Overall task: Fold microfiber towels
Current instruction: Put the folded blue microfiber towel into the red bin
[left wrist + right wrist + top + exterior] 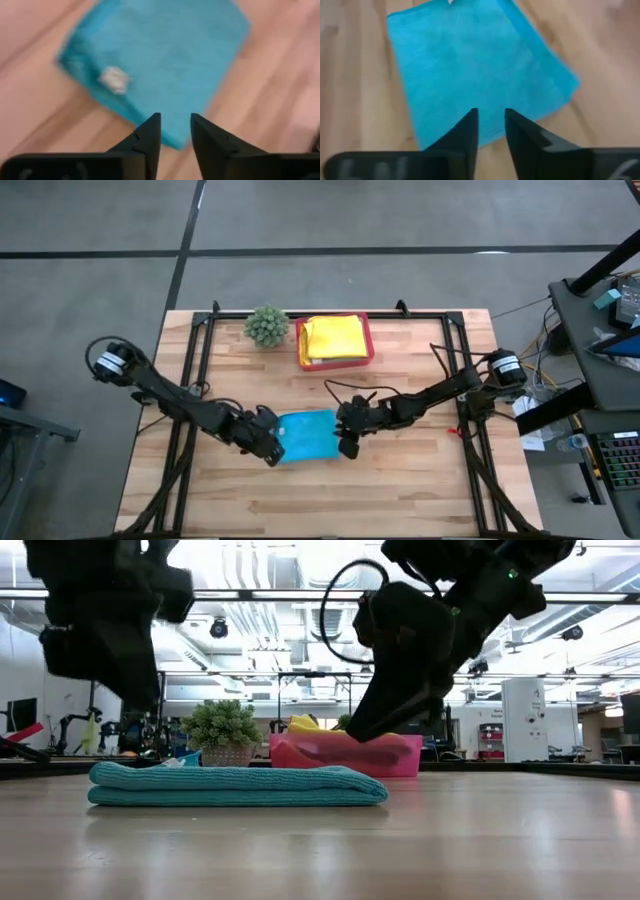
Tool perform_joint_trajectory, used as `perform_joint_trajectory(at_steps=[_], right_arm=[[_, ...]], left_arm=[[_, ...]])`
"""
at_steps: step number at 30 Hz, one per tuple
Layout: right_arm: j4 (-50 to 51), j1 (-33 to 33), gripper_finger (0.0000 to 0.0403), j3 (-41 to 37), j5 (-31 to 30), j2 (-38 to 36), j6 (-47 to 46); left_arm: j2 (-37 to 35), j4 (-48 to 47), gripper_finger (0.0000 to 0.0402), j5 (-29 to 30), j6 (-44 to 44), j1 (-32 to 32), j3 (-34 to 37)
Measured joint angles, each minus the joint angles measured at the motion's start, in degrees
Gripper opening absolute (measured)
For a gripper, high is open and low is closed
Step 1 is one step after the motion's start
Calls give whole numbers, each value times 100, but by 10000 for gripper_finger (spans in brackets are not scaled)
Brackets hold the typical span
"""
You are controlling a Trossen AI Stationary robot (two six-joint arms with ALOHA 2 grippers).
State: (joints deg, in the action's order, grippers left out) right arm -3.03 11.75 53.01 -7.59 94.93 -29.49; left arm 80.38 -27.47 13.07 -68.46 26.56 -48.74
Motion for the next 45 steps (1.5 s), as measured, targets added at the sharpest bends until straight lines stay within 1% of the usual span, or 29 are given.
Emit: perform_joint_trajectory(at_steps=[2,5,8,11,14,18,20,25,29,34,40,45], right_arm=[[18,14,113,0,169,20,-445],[22,43,156,0,161,88,-886],[29,65,195,0,161,150,-1128],[32,74,228,0,159,162,-1253],[25,74,255,0,146,162,-1268],[-1,76,282,0,-141,186,-1424],[-34,74,292,0,-150,268,-1489],[-251,74,305,0,-156,561,-1634],[-663,74,306,2,-154,784,-1715],[-1040,74,305,2,-79,887,-1716],[-1266,68,293,2,-49,908,-1700],[-1419,50,267,0,-140,908,-1636]], left_arm=[[-190,7,107,93,-282,-58,282],[-387,100,145,93,-782,-143,735],[-469,683,185,119,-1199,-183,1178],[-413,1498,216,153,-1376,-187,1506],[-247,1681,231,297,-1573,-187,1646],[26,1683,233,436,-1634,-187,1649],[165,1692,233,482,-1633,-185,1606],[378,1948,233,550,-1556,-184,1599],[396,2110,233,566,-1495,-187,1588],[410,2362,233,524,-1377,-187,1577],[417,2510,231,554,-1341,-187,1592],[807,3042,207,713,-1169,-190,1591]])
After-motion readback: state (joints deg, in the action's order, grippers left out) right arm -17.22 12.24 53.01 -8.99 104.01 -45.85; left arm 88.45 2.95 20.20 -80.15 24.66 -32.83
